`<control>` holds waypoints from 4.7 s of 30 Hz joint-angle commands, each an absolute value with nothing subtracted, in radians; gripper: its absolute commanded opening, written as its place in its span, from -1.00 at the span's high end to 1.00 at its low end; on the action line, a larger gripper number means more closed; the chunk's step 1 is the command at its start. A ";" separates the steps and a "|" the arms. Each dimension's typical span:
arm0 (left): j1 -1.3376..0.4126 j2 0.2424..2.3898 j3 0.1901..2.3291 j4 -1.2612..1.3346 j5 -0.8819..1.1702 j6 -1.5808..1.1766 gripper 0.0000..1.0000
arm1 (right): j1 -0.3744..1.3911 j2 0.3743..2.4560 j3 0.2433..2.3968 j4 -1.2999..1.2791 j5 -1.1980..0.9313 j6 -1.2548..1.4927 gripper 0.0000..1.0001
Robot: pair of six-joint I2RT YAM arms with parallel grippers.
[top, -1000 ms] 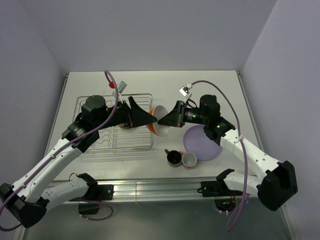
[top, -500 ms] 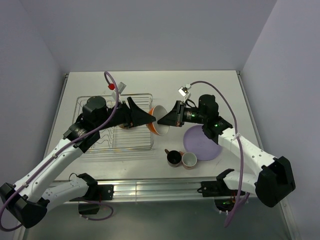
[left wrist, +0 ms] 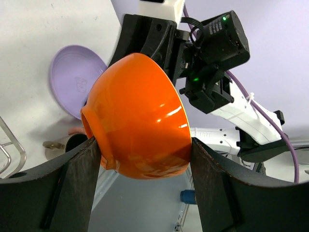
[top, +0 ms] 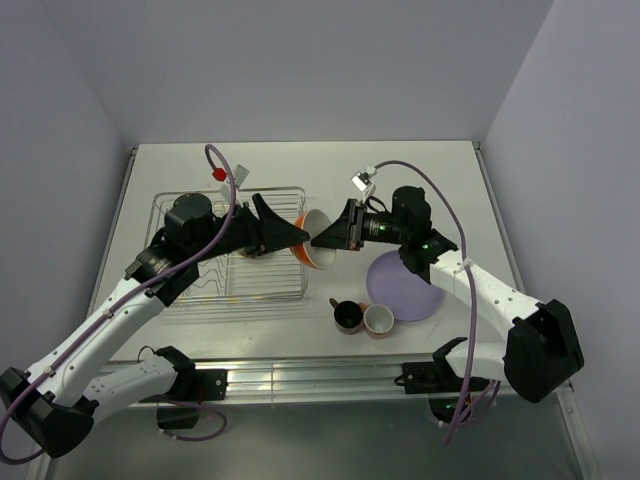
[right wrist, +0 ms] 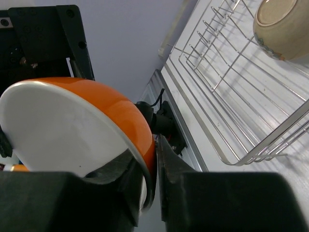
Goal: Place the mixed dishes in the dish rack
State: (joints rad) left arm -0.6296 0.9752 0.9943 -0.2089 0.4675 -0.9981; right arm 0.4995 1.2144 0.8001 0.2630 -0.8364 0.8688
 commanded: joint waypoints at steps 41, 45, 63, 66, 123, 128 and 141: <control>-0.572 0.874 1.120 -0.629 0.117 -0.790 1.00 | 0.465 1.224 0.818 0.244 -0.764 0.816 -0.90; -0.571 0.882 1.146 -0.707 0.031 -0.761 1.00 | 0.419 1.181 0.790 0.181 -0.730 0.796 -0.91; -0.581 1.048 1.143 -0.925 -0.253 -0.695 1.00 | 0.390 0.920 0.833 -0.244 -0.488 0.584 -0.92; -0.598 1.103 1.143 -0.908 -0.268 -0.696 1.00 | 0.390 0.900 0.816 -0.259 -0.483 0.575 -0.93; -0.876 1.540 1.175 -0.969 -0.525 -0.888 -0.87 | 0.882 0.663 0.767 -0.888 0.354 0.900 -0.85; -0.881 1.503 1.180 -0.973 -0.528 -0.885 -0.97 | 0.882 0.675 0.764 -0.884 0.386 0.965 -0.89; -0.881 1.411 1.213 -1.003 -0.548 -0.885 -0.99 | 0.484 0.684 0.738 -0.857 0.295 0.881 -0.93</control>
